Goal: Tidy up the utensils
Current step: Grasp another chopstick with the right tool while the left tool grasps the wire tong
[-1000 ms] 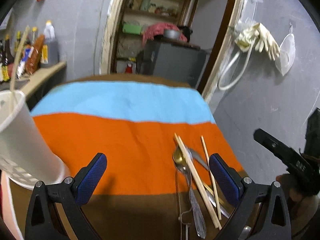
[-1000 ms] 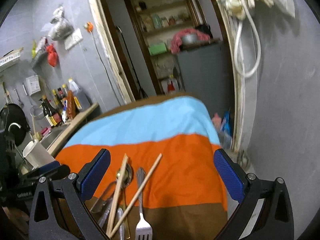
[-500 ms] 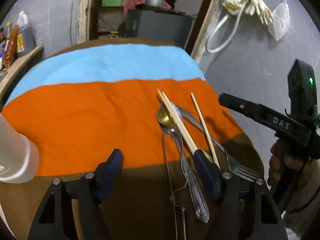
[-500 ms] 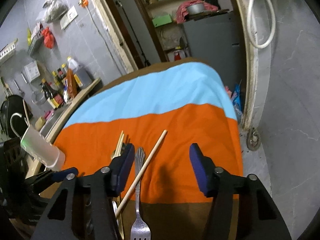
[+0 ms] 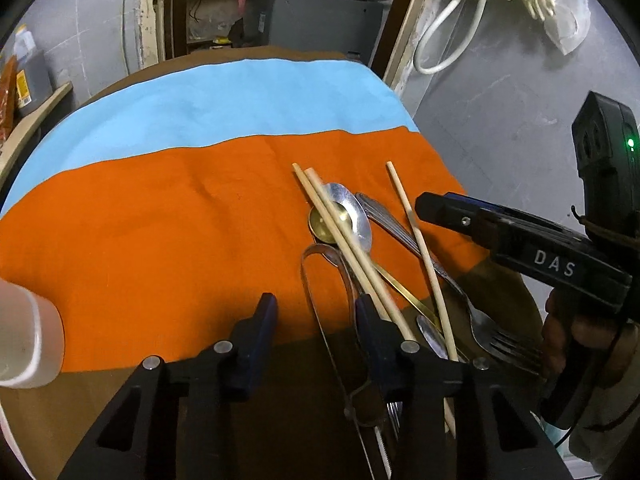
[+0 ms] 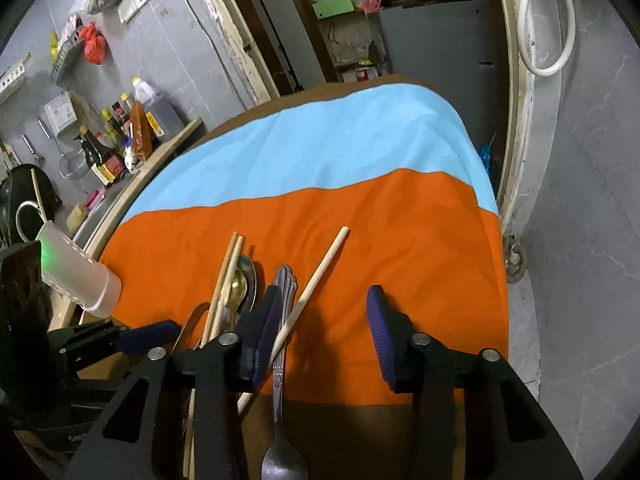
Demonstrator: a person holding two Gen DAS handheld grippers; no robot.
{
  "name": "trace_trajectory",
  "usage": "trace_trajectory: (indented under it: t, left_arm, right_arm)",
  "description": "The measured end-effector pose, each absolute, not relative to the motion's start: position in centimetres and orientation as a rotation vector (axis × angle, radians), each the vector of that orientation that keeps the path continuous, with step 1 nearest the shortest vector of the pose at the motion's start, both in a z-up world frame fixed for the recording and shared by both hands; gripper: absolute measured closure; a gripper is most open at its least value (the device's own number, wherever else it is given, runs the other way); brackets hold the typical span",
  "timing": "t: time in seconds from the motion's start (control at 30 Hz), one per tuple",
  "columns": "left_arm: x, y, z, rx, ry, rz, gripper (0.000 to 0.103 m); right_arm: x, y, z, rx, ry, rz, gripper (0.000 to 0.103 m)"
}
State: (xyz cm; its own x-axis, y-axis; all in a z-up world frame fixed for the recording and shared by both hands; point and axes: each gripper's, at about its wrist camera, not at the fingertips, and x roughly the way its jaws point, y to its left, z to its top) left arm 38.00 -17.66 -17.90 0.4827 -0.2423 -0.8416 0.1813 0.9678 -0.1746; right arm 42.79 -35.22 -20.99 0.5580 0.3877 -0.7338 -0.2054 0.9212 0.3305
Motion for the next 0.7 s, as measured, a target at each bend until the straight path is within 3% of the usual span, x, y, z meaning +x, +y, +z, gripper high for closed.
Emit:
trace_trajectory:
  t: [0.1,0.2,0.3,0.53,0.7]
  left_arm:
    - [38.5,-18.0,-17.8,-0.038,1.057,-0.261,0.067]
    - [38.8,-18.1,-17.7,-0.031,1.069,-0.282,0.078]
    - [39.0,-17.8,-17.6,-0.048,1.078,-0.292,0.080]
    - [38.9,-16.1,-17.5,-0.165,1.079,-0.306,0.081]
    - [37.7,-14.8,-16.7,-0.207,1.031,-0.299,0.082]
  right_arm:
    - [43.4,-34.7,-21.3,0.209,0.943,0.343,0.071]
    - [44.0,-34.1,-21.8,0.209,0.980,0.336,0.075]
    - [44.5,-33.4,-21.9,0.198,1.001,0.340,0.078]
    - [45.4,-33.3,-22.3,0.292,1.084,0.373,0.095]
    - [44.6,-33.5,-22.0,0.373,1.065,0.374,0.098]
